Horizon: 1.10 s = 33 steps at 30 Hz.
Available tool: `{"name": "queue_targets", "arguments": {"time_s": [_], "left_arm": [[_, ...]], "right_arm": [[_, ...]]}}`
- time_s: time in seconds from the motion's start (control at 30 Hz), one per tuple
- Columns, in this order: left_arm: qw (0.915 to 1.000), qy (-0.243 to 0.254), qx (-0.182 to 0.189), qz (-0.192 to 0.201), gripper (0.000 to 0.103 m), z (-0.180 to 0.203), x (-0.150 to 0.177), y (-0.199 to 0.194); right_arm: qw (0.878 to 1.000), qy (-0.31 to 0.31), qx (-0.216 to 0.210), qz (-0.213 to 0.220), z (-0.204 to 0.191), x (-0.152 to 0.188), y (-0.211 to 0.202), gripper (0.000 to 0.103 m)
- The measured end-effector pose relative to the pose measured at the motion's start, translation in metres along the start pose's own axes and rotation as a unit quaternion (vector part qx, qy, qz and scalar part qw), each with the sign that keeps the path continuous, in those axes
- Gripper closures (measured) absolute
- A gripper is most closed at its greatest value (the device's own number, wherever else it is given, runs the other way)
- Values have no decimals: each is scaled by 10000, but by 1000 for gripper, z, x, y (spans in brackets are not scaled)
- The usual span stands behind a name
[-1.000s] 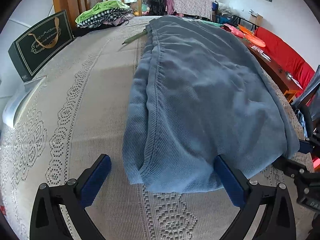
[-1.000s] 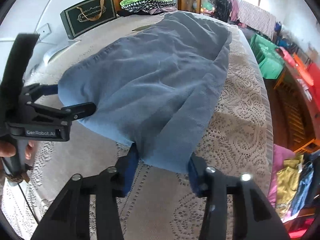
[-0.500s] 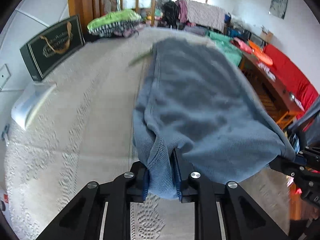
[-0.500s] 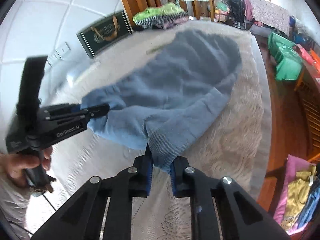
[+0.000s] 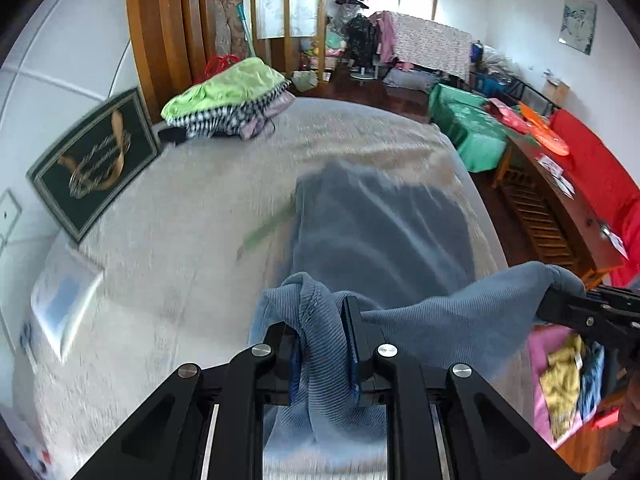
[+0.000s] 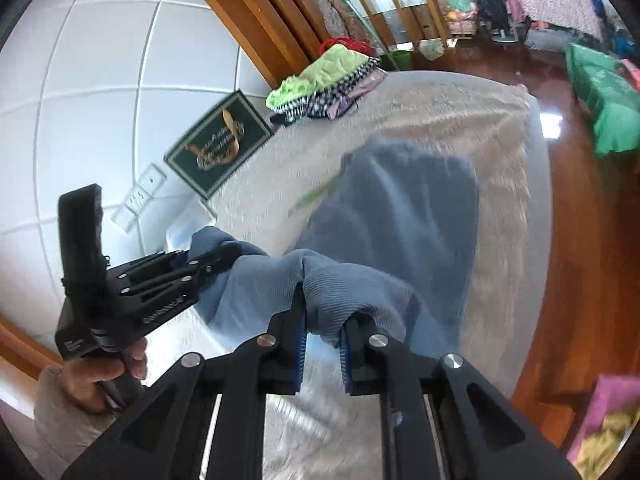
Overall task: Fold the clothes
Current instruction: 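Fold the pants over again with both grippers toward the waistband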
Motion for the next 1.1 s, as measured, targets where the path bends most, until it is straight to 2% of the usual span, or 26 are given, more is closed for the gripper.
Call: {"name": "queue_targets", "arguments": {"time_s": [0.1, 0.2, 0.3, 0.37, 0.4, 0.43, 0.47, 0.5, 0.53, 0.57, 0.63, 0.77, 0.87, 0.93, 1.0, 1.1], "left_arm": [[9998, -49, -112, -128, 84, -2, -56, 39], [9990, 41, -235, -376, 84, -3, -111, 92], [9979, -101, -85, -628, 84, -6, -155, 140], [9967, -165, -67, -798, 78, -8, -169, 159], [9960, -192, -65, -873, 65, -9, -176, 166], [9959, -194, -109, -874, 42, -11, -181, 168], [9964, -173, -193, -810, 29, -14, -185, 165], [9967, -152, -277, -746, 9, -17, -189, 162], [9971, -177, -328, -658, 4, -22, -194, 155], [9972, -230, -383, -593, 3, -28, -197, 146], [9965, -321, -549, -536, 3, -39, -199, 129], [9933, -393, -842, -690, 3, -41, -171, 97], [9908, -417, -968, -853, 3, -23, -129, 83], [9896, -557, -933, -947, 3, -8, -95, 79], [9879, -765, -888, -1012, 3, 4, -68, 79], [9819, -1263, -859, -1124, 3, 19, -34, 87]], "right_arm": [[9994, 113, -276, -153, 27, -52, 22, 90], [9970, 502, -435, -392, 68, -100, 52, 90], [9910, 1047, -384, -740, 114, -129, 79, 88], [9814, 1464, -496, -1139, 139, -137, 98, 84], [9753, 1671, -551, -1337, 152, -142, 107, 77], [9683, 1876, -605, -1535, 164, -146, 117, 74], [9628, 2014, -676, -1673, 173, -149, 122, 67], [9615, 2012, -751, -1716, 176, -151, 121, 53], [9627, 1922, -763, -1744, 177, -153, 119, 45], [9657, 1773, -729, -1750, 176, -156, 114, 35], [9717, 1452, -653, -1746, 172, -161, 105, 32], [9856, 520, -387, -1564, 153, -171, 74, 32], [9919, -245, -26, -1244, 135, -171, 48, 32], [9920, -712, 167, -1026, 121, -170, 37, 38], [9897, -996, 84, -1024, 108, -166, 35, 60], [9816, -1367, -234, -1312, 85, -158, 52, 64]]}}
Point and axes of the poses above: each gripper's, at about its wrist camera, not at the fingertips, and y roughly the way its jaws point, z to its right, x to its underside, the point moved 2 cm from there along y, roughly the way its jaws point, and after that the axes turned 8 degrees about y, right-handed, at the moved point
